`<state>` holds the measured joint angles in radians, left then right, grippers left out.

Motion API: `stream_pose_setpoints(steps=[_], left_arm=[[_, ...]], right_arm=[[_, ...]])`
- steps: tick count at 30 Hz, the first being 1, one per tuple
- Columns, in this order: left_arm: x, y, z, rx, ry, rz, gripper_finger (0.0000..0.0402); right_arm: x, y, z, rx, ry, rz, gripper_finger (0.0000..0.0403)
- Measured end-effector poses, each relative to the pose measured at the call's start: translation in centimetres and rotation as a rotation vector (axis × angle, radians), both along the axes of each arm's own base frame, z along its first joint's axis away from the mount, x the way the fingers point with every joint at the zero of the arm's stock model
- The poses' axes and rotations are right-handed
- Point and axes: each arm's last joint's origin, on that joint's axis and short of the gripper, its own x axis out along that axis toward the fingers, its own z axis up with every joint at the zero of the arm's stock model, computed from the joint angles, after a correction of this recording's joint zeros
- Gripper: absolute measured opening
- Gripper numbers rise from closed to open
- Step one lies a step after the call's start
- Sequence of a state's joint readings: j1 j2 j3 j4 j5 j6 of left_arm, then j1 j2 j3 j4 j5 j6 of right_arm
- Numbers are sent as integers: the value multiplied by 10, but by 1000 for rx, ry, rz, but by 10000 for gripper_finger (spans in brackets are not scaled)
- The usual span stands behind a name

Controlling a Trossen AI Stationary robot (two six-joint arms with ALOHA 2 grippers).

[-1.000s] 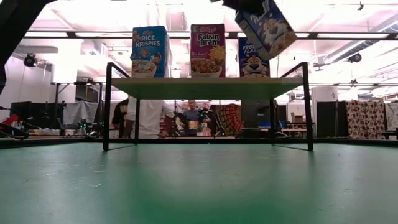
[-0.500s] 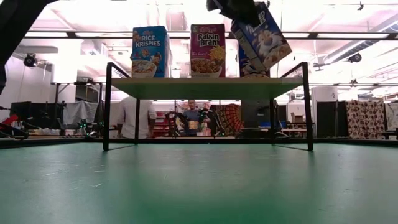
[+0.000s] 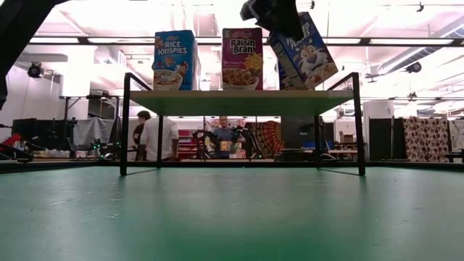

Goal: Stack cereal on shelf
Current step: Put the dark blue cereal box, aligned with the other dark blue cereal box on the shelf

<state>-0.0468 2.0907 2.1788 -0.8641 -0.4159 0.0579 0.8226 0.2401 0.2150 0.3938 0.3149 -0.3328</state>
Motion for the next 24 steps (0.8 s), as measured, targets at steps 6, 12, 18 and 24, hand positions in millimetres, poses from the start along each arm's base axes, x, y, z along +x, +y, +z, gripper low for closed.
stream_pose_setpoints(steps=[6,12,18,24], left_arm=[[2,3,2,-10,-31,18,206],[3,5,5,25,-55,23,216],[4,6,5,74,-52,40,217],[3,6,6,84,-50,42,217]], right_arm=[[0,0,0,0,0,0,9],[0,0,0,0,0,0,9],[0,0,0,0,0,0,9],[0,0,0,0,0,-1,9]])
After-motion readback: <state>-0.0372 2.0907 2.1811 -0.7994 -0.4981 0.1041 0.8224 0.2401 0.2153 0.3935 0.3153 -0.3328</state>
